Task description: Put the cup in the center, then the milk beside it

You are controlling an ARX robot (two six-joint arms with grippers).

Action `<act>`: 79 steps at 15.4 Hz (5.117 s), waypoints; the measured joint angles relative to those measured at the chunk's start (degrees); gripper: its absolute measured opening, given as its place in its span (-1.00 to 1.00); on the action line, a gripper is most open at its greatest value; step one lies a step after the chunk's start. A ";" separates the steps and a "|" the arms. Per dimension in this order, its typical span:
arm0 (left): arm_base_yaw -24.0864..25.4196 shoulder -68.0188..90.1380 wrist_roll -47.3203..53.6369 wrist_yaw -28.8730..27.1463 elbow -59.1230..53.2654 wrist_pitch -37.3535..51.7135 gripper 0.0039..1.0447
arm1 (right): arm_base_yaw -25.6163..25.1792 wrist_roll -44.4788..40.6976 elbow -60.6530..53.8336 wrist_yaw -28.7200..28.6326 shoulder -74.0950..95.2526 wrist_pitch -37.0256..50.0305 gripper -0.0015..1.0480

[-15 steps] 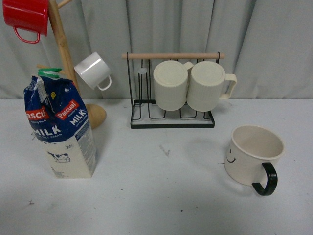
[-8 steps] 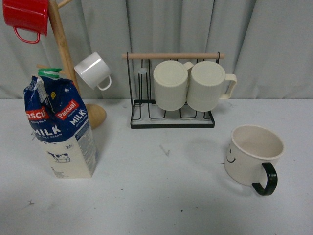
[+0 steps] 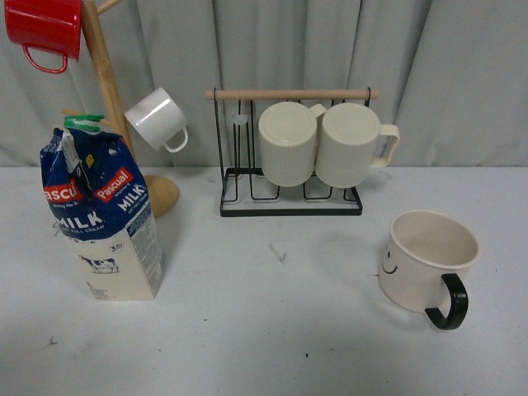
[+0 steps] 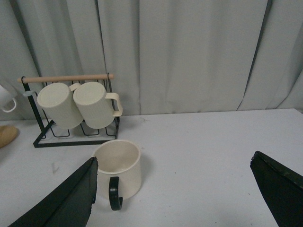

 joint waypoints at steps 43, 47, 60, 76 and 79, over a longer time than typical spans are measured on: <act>0.00 0.00 0.02 0.00 0.00 0.02 0.88 | 17.35 16.15 66.51 5.70 108.41 -6.67 -0.94; 0.00 0.00 0.02 0.00 0.00 0.02 0.88 | 22.93 20.02 72.22 8.26 115.34 -9.94 -0.94; 0.00 0.00 0.02 -0.02 0.00 0.02 0.88 | 25.09 25.11 74.88 8.96 120.48 -11.23 -0.94; 0.00 0.00 0.02 0.02 0.00 0.02 0.88 | 13.27 1.25 24.09 13.81 60.17 37.57 -0.49; 0.00 0.00 0.02 0.00 0.00 0.02 0.88 | 9.57 0.11 15.10 9.81 54.23 38.01 -0.97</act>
